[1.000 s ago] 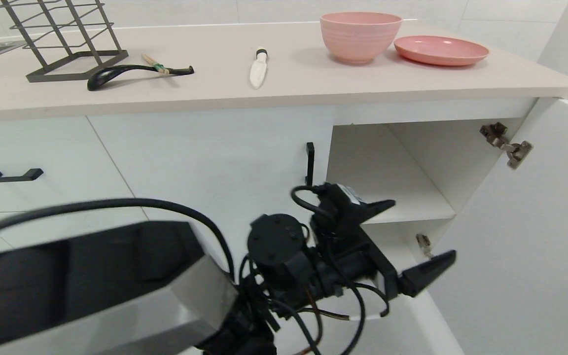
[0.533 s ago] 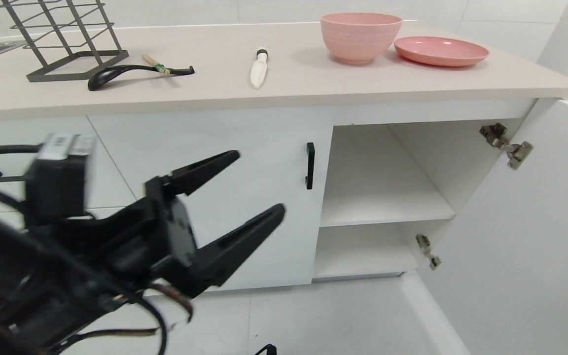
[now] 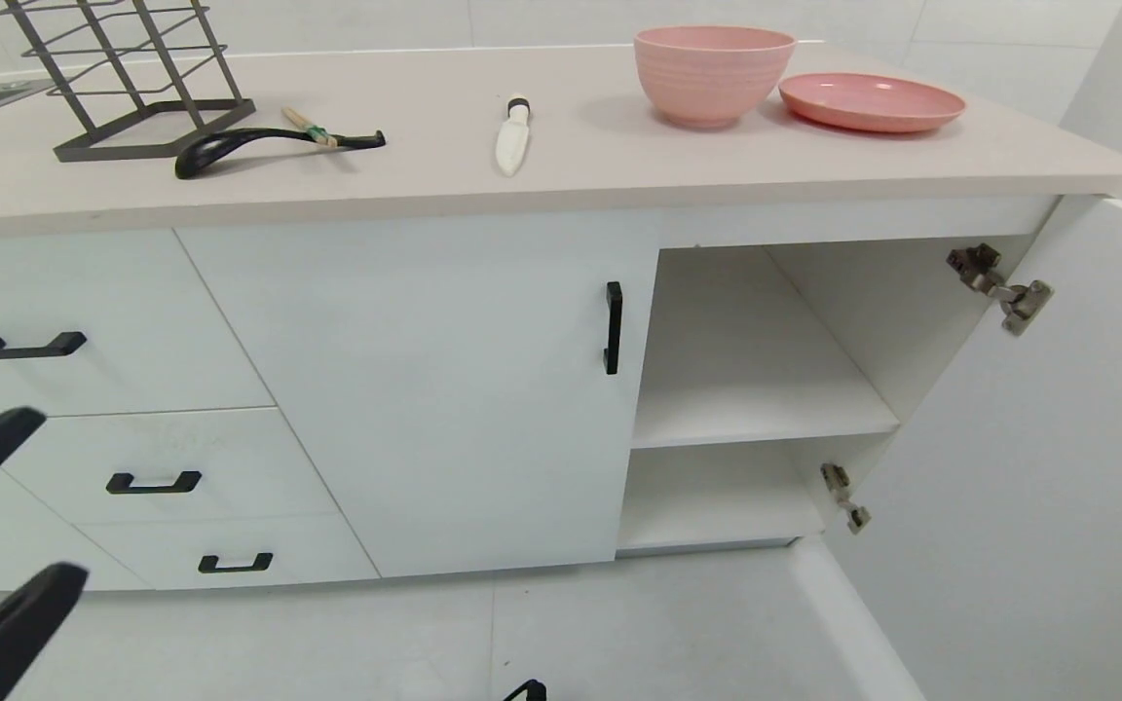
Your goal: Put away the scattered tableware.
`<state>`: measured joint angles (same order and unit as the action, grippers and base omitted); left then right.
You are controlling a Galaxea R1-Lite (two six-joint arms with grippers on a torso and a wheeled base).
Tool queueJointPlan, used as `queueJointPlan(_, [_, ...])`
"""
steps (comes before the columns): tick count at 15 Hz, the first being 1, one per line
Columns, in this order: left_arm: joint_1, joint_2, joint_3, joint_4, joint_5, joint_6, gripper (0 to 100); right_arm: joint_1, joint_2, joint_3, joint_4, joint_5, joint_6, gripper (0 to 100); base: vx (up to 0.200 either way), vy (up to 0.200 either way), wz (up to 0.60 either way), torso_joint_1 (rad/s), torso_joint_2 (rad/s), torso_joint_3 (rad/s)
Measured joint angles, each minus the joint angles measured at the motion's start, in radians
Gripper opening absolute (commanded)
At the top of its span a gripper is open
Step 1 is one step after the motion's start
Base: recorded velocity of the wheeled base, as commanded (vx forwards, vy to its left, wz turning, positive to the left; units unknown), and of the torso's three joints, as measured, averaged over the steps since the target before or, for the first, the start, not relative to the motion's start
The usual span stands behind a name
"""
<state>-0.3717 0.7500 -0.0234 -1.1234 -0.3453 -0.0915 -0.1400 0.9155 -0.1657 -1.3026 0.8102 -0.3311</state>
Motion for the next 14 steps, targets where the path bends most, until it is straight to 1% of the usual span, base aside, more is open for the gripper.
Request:
queueJointPlan(1, [0.038,-0.112,-0.017,0.162,0.000,0.000,100,0.039,-0.040,0.044,0.000,0.002,0.002,100,0.000,0.000,0.00,0.000,0.00,0.000])
queueJointPlan(3, [0.121,-0.342,-0.070,0.575,0.000,0.001,100,0.109,-0.138,0.126,0.025,0.003,0.015,100,0.000,0.000,0.00,0.000,0.00,0.000])
queueJointPlan(4, [0.156,-0.436,-0.091,0.737,0.003,0.002,100,0.128,-0.191,0.143,0.061,0.003,0.027,100,0.000,0.000,0.00,0.000,0.00,0.000])
queueJointPlan(5, [0.196,-0.516,-0.102,0.818,0.013,0.001,100,0.140,-0.248,0.153,0.128,0.001,0.036,100,0.000,0.000,0.00,0.000,0.00,0.000])
queueJointPlan(6, [0.232,-0.566,-0.086,0.825,0.028,0.001,100,0.148,-0.301,0.159,0.219,0.001,0.040,100,0.000,0.000,0.00,0.000,0.00,0.000])
queueJointPlan(7, [0.258,-0.600,-0.045,0.846,0.055,0.008,100,0.153,-0.357,0.162,0.325,0.000,0.041,100,0.000,0.000,0.00,0.000,0.00,0.000])
queueJointPlan(8, [0.284,-0.625,-0.008,0.915,0.092,0.016,100,0.158,-0.424,0.164,0.445,-0.001,0.041,100,0.000,0.000,0.00,0.000,0.00,0.000])
queueJointPlan(9, [0.308,-0.646,0.006,0.946,0.106,0.018,100,0.160,-0.489,0.164,0.555,-0.002,0.041,100,0.000,0.000,0.00,0.000,0.00,0.000])
queueJointPlan(10, [0.331,-0.673,0.015,0.981,0.104,0.021,100,0.166,-0.562,0.164,0.671,-0.004,0.037,100,0.000,0.000,0.00,0.000,0.00,0.000])
queueJointPlan(11, [0.348,-0.701,0.018,1.045,0.103,0.024,100,0.171,-0.643,0.165,0.770,-0.007,0.034,100,0.000,0.000,0.00,0.000,0.00,0.000])
queueJointPlan(12, [0.359,-0.720,0.020,1.078,0.110,0.026,100,0.171,-0.708,0.165,0.840,-0.027,0.039,100,0.000,0.000,0.00,0.000,0.00,0.000])
queueJointPlan(13, [0.366,-0.734,0.021,1.065,0.139,0.027,100,0.162,-0.759,0.165,0.953,-0.092,0.067,100,0.000,0.000,0.00,0.000,0.00,0.000])
queueJointPlan(14, [0.371,-0.742,0.021,1.063,0.188,0.029,100,0.151,-0.798,0.166,1.070,-0.195,0.096,100,0.000,0.000,0.00,0.000,0.00,0.000])
